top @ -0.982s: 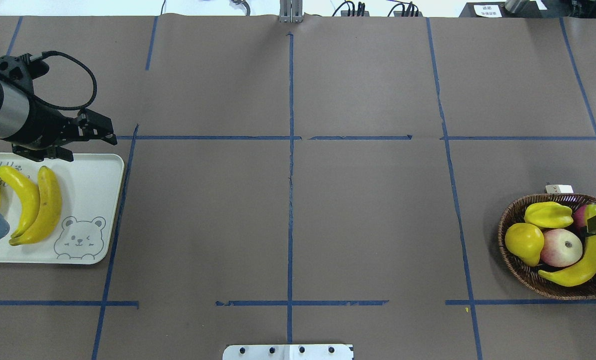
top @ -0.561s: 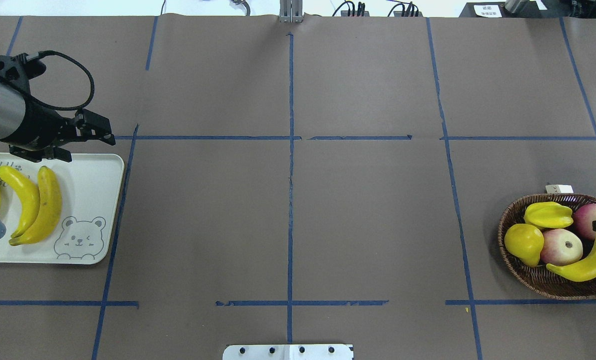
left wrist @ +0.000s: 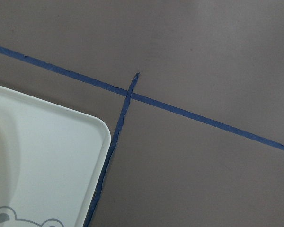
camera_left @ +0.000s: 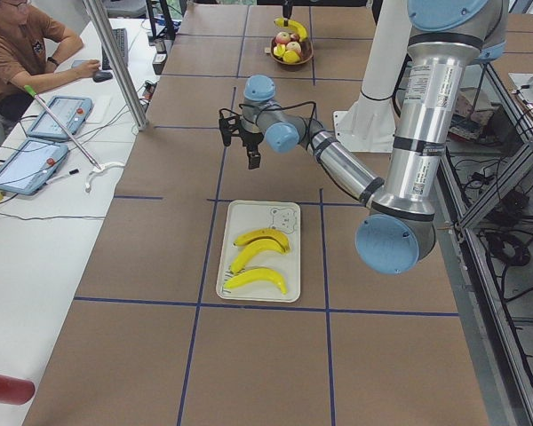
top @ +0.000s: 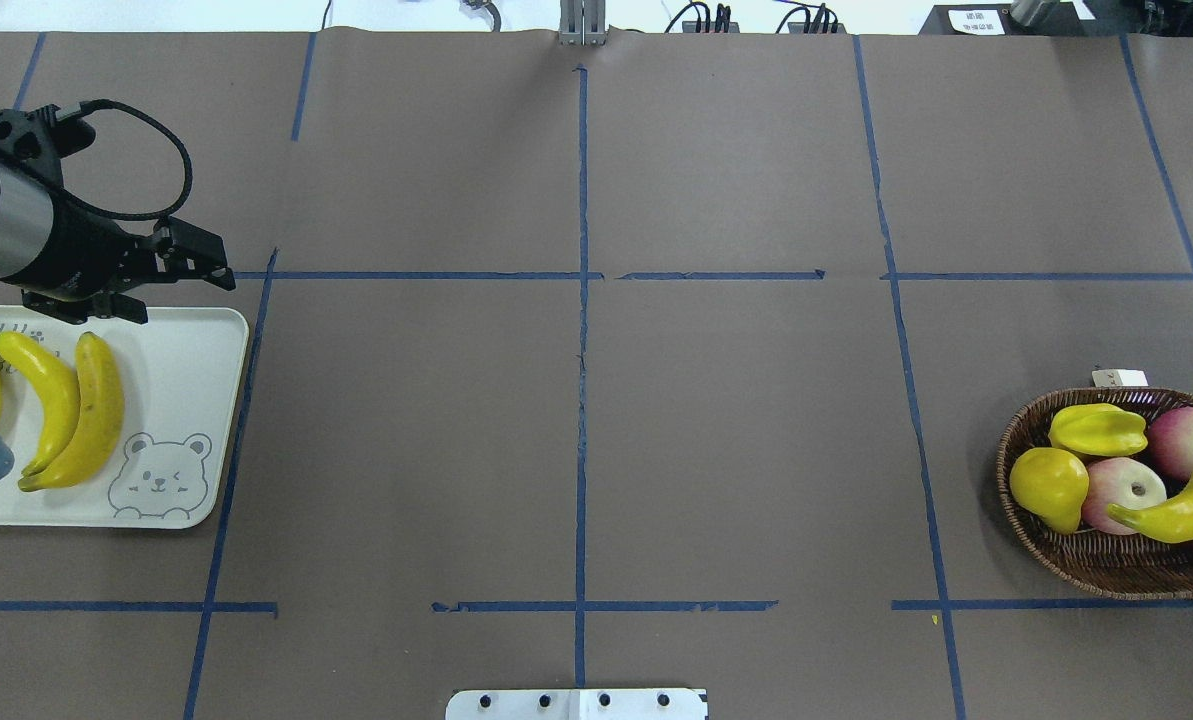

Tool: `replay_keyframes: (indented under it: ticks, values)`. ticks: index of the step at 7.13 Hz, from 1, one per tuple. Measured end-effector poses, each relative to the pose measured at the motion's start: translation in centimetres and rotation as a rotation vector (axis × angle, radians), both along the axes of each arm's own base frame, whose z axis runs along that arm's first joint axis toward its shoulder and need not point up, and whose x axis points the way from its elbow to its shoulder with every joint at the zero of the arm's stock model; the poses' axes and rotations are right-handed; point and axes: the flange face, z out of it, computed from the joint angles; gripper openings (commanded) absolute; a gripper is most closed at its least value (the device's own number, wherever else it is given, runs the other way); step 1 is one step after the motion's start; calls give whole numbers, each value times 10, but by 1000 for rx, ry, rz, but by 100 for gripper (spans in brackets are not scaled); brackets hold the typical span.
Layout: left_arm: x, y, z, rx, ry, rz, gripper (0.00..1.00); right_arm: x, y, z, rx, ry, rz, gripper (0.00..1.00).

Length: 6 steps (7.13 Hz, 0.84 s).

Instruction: Transfer all bananas from basket to plate

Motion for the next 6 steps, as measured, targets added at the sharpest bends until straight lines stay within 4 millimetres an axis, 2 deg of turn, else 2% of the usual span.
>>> replay_keyframes:
  ticks: [1, 3, 4, 6]
  values:
    - [7, 0, -13, 21, 19, 11, 99, -19, -27, -22, 6, -6, -18, 0]
    - [42, 9, -58, 88, 82, 66, 99, -60, -95, -87, -32, 3, -31, 0]
    - [58, 15, -81, 128, 128, 90, 99, -82, -119, -120, -66, 12, -36, 0]
    - [83, 34, -113, 263, 260, 142, 99, -134, -147, -191, -153, 9, -22, 0]
